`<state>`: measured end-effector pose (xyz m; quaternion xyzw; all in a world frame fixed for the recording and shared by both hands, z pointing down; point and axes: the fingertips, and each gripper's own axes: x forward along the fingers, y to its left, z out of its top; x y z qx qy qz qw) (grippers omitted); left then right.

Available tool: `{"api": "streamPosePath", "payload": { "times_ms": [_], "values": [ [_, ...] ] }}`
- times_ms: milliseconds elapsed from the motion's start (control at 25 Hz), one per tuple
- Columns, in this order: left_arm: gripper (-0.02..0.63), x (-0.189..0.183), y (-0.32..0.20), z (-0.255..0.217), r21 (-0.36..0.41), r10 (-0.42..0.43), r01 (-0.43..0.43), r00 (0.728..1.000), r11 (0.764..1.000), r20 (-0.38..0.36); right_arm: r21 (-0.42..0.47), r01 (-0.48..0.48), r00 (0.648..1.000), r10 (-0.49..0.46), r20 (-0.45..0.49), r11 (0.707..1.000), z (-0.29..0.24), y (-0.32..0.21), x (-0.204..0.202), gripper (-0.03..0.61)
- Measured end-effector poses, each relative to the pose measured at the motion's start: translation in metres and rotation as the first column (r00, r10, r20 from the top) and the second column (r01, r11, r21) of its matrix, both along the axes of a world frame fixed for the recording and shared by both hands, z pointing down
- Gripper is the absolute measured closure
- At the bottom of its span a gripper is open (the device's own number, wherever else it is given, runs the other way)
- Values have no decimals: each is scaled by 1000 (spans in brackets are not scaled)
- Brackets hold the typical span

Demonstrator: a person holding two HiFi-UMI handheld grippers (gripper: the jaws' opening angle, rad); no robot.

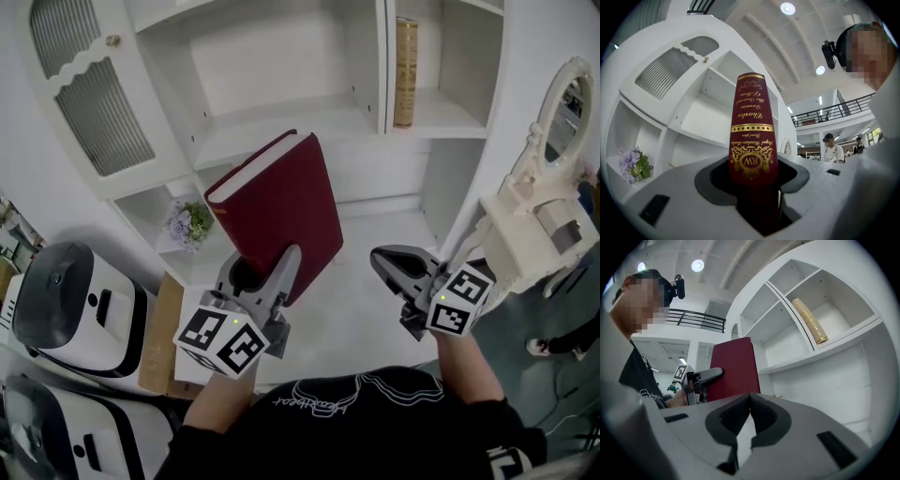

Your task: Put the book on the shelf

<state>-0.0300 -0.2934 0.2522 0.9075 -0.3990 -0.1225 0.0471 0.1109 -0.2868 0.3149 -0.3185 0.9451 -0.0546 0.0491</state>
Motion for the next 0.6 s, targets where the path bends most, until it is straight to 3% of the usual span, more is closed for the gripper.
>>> {"api": "streamPosePath", "payload": {
  "times_ms": [600],
  "values": [
    [399,-2,-54,-90,153,-170,167,986,974,2,9,115,993,-116,7,993,-6,-55,6,578]
  ]
}}
